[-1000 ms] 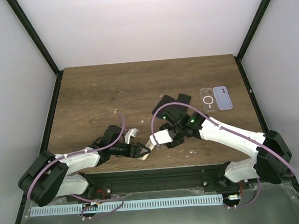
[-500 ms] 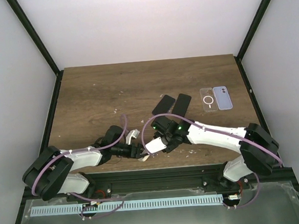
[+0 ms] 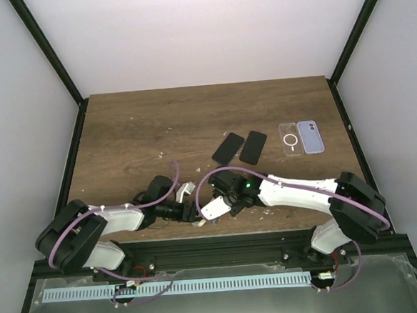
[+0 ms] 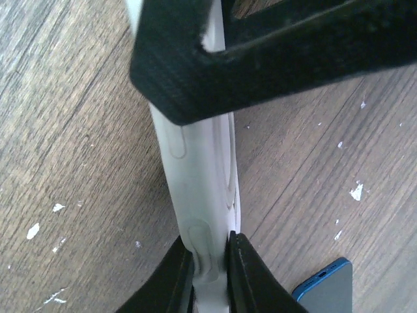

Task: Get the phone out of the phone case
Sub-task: Pick up the phone at the center of the board, then remove the phone case from the phone.

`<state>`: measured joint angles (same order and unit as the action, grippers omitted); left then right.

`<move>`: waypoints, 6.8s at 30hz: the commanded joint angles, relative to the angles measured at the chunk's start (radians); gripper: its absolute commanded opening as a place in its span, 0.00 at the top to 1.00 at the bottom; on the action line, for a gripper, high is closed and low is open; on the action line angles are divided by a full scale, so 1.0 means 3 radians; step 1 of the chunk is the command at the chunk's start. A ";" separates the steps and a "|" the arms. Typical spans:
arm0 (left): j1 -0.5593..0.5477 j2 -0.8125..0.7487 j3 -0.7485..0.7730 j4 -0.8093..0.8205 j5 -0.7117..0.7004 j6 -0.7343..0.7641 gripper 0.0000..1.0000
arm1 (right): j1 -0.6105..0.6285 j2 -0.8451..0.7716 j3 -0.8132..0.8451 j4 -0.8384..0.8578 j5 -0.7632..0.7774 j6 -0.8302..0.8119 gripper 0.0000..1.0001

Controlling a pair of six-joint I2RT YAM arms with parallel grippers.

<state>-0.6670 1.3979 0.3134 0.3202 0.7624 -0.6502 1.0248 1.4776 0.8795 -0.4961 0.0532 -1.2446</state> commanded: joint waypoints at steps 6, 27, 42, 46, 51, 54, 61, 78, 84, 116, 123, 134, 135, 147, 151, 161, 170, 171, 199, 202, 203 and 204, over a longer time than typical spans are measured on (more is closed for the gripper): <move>-0.0016 -0.0322 0.0107 -0.0058 -0.0072 0.0112 0.21 | 0.0025 -0.0240 -0.0106 -0.0168 0.0045 0.0136 0.99; -0.0014 -0.1940 -0.0357 0.0873 -0.1095 0.0083 0.10 | -0.1932 -0.0905 0.0358 -0.0773 -0.2612 0.1968 0.99; -0.0065 -0.1292 0.0061 0.1833 -0.1074 -0.0061 0.27 | -0.2383 -0.0456 0.0618 -0.0914 -0.4526 0.2662 0.99; -0.0075 -0.0917 0.0242 0.2158 -0.0891 -0.0214 0.35 | -0.2382 -0.0471 0.0564 -0.0893 -0.4616 0.2677 0.99; -0.0108 -0.0556 0.0385 0.2532 -0.0718 -0.0367 0.47 | -0.2381 -0.0482 0.0532 -0.0900 -0.4639 0.2672 0.99; -0.0114 -0.0395 0.0414 0.2869 -0.0634 -0.0493 0.55 | -0.2381 -0.0473 0.0491 -0.0877 -0.4636 0.2675 0.99; -0.0150 -0.0159 0.0479 0.3192 -0.0533 -0.0671 0.70 | -0.2380 -0.0478 0.0450 -0.0851 -0.4627 0.2681 0.99; -0.0140 -0.0514 0.0723 0.2135 -0.0097 -0.0420 1.00 | -0.2383 -0.0699 0.0595 -0.1081 -0.4376 0.2504 0.55; 0.0010 -0.1094 0.1480 -0.0069 -0.0068 0.0392 1.00 | -0.2382 -0.1023 0.0745 -0.1148 -0.3895 0.2389 0.04; 0.0772 -0.0401 0.1747 0.0701 0.1559 -0.0015 1.00 | -0.1342 -0.0863 0.0816 -0.0770 -0.3357 0.2055 0.54; 0.0777 -0.0338 0.1757 0.0742 0.1604 -0.0072 1.00 | -0.1307 -0.0896 0.0807 -0.0847 -0.3349 0.1856 0.66; 0.0778 -0.0304 0.1742 0.0842 0.1664 -0.0182 1.00 | -0.1071 -0.0908 0.0750 -0.0781 -0.3050 0.1702 0.72; 0.0777 -0.0299 0.1742 0.0847 0.1670 -0.0194 1.00 | -0.1069 -0.0911 0.0754 -0.0776 -0.3054 0.1689 0.73; 0.0776 -0.0149 0.1706 0.1318 0.1849 -0.0640 1.00 | -0.1059 -0.0949 0.0793 -0.0646 -0.2769 0.1465 0.79; 0.0771 -0.0139 0.1696 0.1401 0.1876 -0.0706 1.00 | -0.1062 -0.0927 0.0775 -0.0553 -0.2667 0.1421 0.80; 0.0746 -0.0160 0.1686 0.1388 0.1902 -0.0704 1.00 | -0.1064 -0.0814 0.0647 -0.0165 -0.2400 0.1559 0.85; 0.0721 -0.0170 0.1676 0.1392 0.1912 -0.0691 1.00 | -0.1361 -0.0679 0.0479 0.0404 -0.2508 0.1991 0.85; 0.0720 -0.0175 0.1676 0.1390 0.1912 -0.0687 1.00 | -0.1439 -0.0651 0.0479 0.0472 -0.2541 0.2098 0.85; 0.0552 -0.0048 0.1759 0.0805 0.1872 -0.0243 1.00 | -0.1811 -0.0211 0.0981 0.1140 -0.3694 0.4039 0.52; 0.0500 -0.0031 0.1787 0.0646 0.1853 -0.0118 1.00 | -0.1810 -0.0227 0.0918 0.1384 -0.4056 0.4182 0.47; 0.0489 -0.0018 0.1791 0.0630 0.1847 -0.0109 1.00 | -0.1811 -0.0236 0.0899 0.1468 -0.4160 0.4219 0.46; 0.0477 -0.0002 0.1790 0.0619 0.1844 -0.0110 1.00 | -0.1810 -0.0252 0.0878 0.1549 -0.4260 0.4276 0.45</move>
<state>-0.4175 1.3808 0.8513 0.6167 1.1923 -0.7059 0.4725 1.4193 1.0729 -0.3779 -1.0744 -0.0803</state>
